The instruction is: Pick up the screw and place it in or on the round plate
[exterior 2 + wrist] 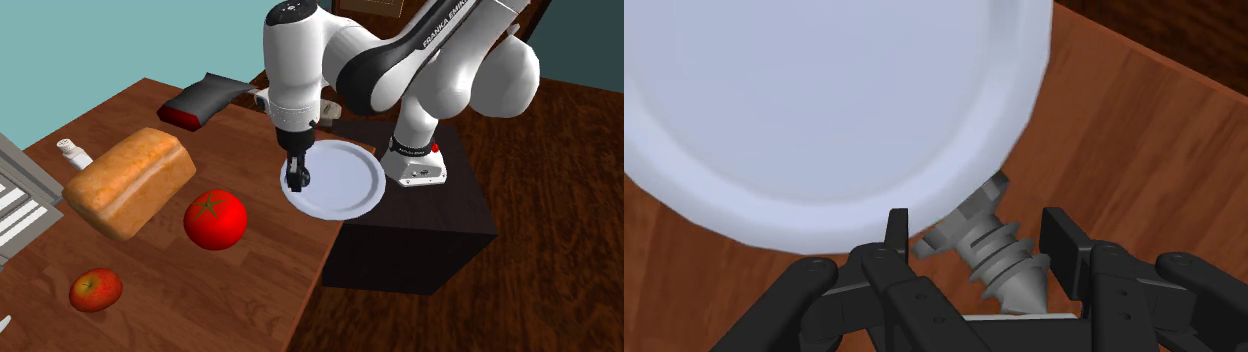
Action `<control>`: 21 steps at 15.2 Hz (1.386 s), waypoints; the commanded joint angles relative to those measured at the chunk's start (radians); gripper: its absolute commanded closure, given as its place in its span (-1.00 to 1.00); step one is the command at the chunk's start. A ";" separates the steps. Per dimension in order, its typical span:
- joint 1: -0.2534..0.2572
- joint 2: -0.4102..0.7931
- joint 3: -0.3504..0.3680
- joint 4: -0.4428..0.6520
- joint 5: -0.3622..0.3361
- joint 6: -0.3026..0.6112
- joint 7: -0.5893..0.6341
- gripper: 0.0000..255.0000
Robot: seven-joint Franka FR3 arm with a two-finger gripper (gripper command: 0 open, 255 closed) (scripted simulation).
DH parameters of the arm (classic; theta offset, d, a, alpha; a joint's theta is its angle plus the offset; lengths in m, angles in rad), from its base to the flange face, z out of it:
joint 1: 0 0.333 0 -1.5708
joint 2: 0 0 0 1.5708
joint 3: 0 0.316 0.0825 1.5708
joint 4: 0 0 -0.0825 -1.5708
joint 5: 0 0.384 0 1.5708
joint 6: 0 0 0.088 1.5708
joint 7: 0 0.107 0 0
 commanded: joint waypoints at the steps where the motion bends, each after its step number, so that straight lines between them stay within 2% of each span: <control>1: 0.028 -0.092 -0.030 -0.085 0.041 -0.008 -0.041 1.00; 5: 0.078 -0.275 -0.097 -0.227 0.082 -0.059 -0.105 1.00; 9: 0.119 -0.471 -0.162 -0.354 0.088 -0.139 -0.150 1.00; 21: 0.133 -0.328 -0.102 -0.459 0.149 0.106 -0.158 1.00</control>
